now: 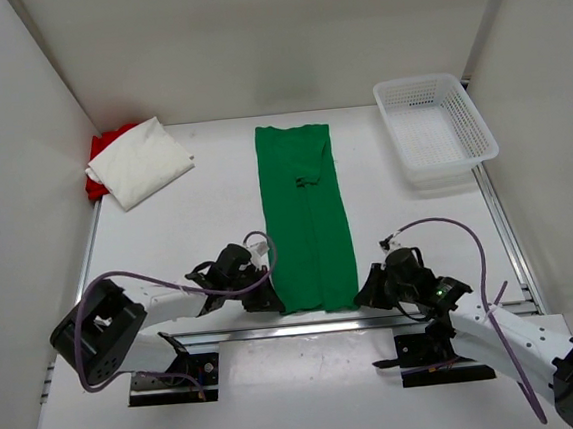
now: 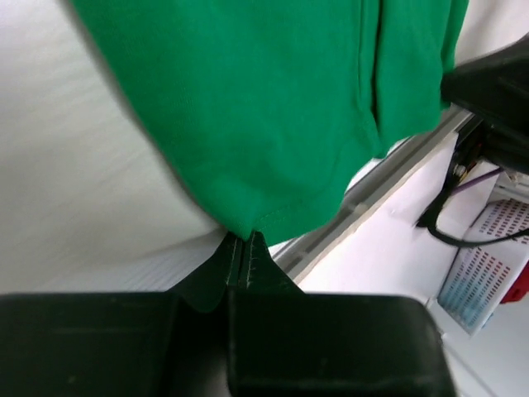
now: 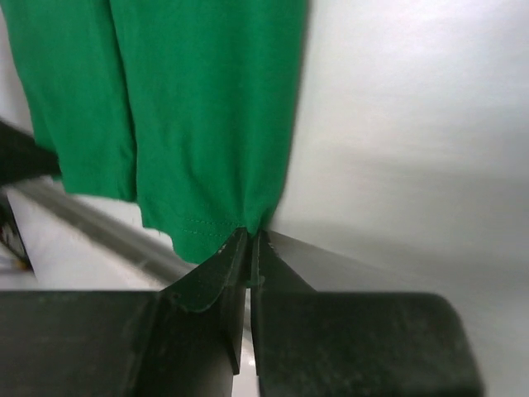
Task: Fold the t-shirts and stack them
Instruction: Grab the bottom of the folded rectangular tshirt with both arms
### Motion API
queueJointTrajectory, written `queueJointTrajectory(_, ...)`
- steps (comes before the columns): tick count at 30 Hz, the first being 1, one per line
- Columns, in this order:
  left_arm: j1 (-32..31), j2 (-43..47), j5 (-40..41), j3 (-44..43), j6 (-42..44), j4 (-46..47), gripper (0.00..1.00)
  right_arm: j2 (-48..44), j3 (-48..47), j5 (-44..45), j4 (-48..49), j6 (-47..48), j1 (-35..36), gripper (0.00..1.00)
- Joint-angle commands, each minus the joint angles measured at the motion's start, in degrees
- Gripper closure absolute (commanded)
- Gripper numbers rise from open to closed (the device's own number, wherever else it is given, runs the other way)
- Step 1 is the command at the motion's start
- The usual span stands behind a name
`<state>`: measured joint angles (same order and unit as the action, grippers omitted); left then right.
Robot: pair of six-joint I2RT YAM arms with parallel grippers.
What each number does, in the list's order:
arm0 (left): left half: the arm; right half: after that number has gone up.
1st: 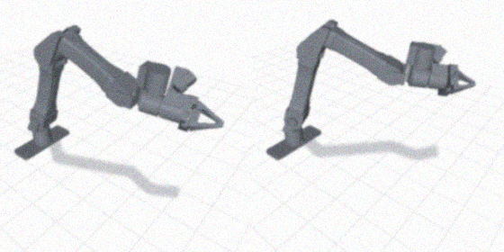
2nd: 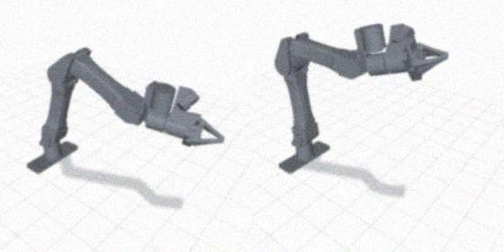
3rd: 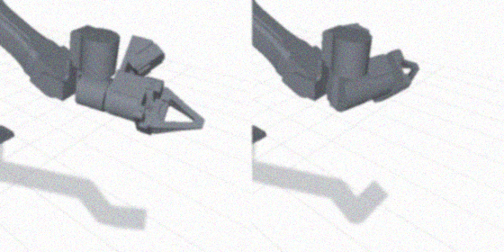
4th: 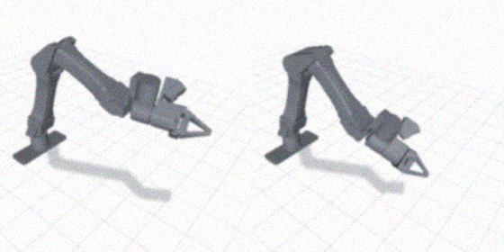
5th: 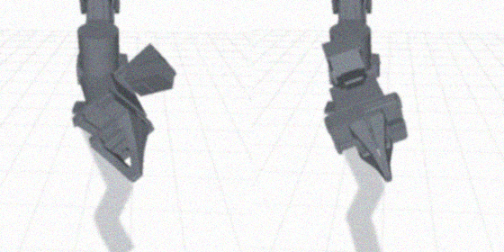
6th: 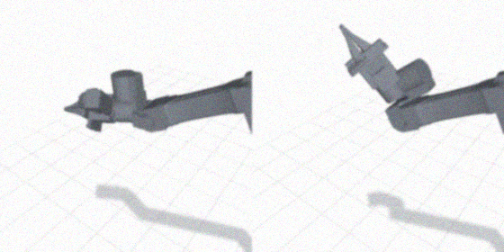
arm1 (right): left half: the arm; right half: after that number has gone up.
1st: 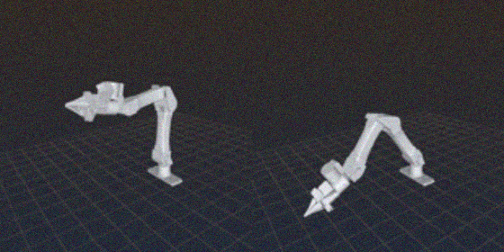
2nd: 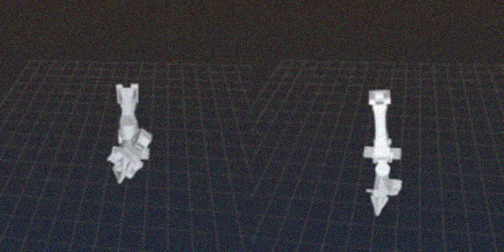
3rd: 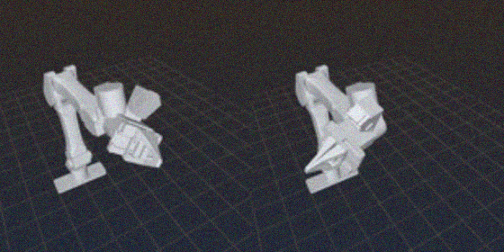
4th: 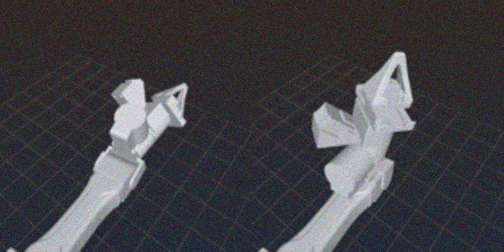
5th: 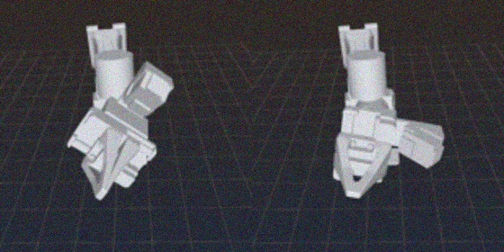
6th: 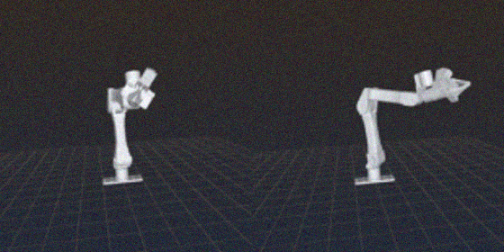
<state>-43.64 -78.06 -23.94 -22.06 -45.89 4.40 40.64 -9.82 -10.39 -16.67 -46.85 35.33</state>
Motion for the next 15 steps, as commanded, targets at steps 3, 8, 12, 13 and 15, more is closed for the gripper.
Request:
queueJointTrajectory(3,5.6,12.4,-3.9,5.0,5.4,-14.0,1.0,0.5,-2.3,2.3,-4.2,-6.6,11.2,1.0)
queueJointTrajectory(8,8.5,22.3,-5.7,4.8,5.6,-22.5,1.0,0.8,-8.2,1.8,-7.4,-3.2,11.9,1.0)
queueJointTrajectory(12,12.7,20.2,-6.8,-2.6,4.2,-19.1,1.0,6.3,-15.3,-9.4,-1.7,9.1,-5.2,1.0)
queueJointTrajectory(13,13.7,18.0,-7.3,-5.2,4.0,-18.2,1.0,8.6,-16.6,-10.4,-0.8,10.8,-7.9,1.0)
queueJointTrajectory(15,17.3,12.8,-8.7,-9.9,3.4,-13.6,1.0,14.4,-20.6,-13.0,1.3,15.4,-16.0,1.0)
